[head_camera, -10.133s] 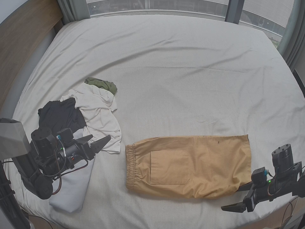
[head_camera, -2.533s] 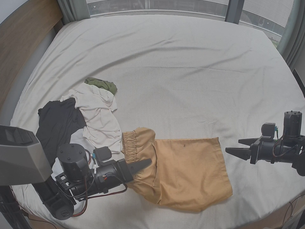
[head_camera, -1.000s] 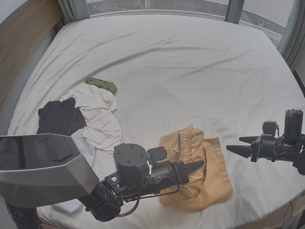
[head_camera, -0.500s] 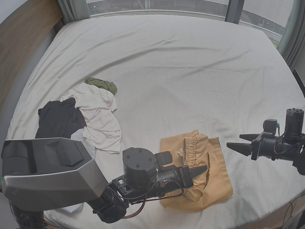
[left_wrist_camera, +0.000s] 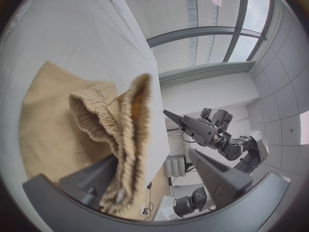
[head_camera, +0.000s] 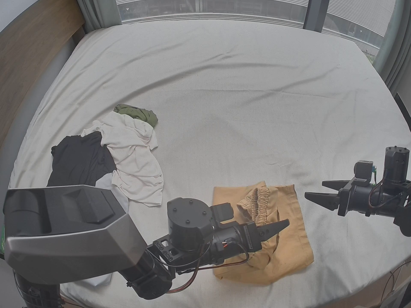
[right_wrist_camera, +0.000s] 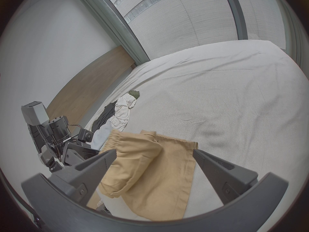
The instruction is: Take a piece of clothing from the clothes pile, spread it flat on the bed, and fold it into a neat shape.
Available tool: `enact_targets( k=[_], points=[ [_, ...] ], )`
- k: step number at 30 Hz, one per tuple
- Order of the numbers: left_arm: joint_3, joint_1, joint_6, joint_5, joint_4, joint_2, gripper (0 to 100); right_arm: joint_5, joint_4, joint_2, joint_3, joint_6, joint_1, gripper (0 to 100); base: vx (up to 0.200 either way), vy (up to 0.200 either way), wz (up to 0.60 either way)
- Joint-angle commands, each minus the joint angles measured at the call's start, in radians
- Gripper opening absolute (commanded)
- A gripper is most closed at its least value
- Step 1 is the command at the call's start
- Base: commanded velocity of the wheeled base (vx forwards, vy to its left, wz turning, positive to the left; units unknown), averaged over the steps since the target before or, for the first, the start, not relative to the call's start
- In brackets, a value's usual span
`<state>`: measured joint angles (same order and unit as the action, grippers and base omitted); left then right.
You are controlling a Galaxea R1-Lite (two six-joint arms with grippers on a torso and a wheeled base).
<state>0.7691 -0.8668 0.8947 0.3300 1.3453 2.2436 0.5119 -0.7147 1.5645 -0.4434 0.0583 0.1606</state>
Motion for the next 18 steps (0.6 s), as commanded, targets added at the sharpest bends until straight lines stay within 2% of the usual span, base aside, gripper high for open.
enact_targets(
  k=[1, 10, 18],
  points=[
    [0.012, 0.0, 0.0, -0.017, 0.0, 0.004, 100, 0.0, 0.0, 0.0, 0.0, 0.0, 0.0, 100, 0.0, 0.0, 0.0],
    [0.01, -0.015, -0.008, -0.025, -0.011, 0.008, 100, 0.0, 0.0, -0.001, 0.0, 0.0, -0.001, 100, 0.0, 0.0, 0.0],
    [-0.002, 0.011, -0.016, -0.052, -0.006, -0.018, 100, 0.0, 0.0, -0.001, 0.002, -0.002, -0.001, 100, 0.0, 0.0, 0.0]
  ],
)
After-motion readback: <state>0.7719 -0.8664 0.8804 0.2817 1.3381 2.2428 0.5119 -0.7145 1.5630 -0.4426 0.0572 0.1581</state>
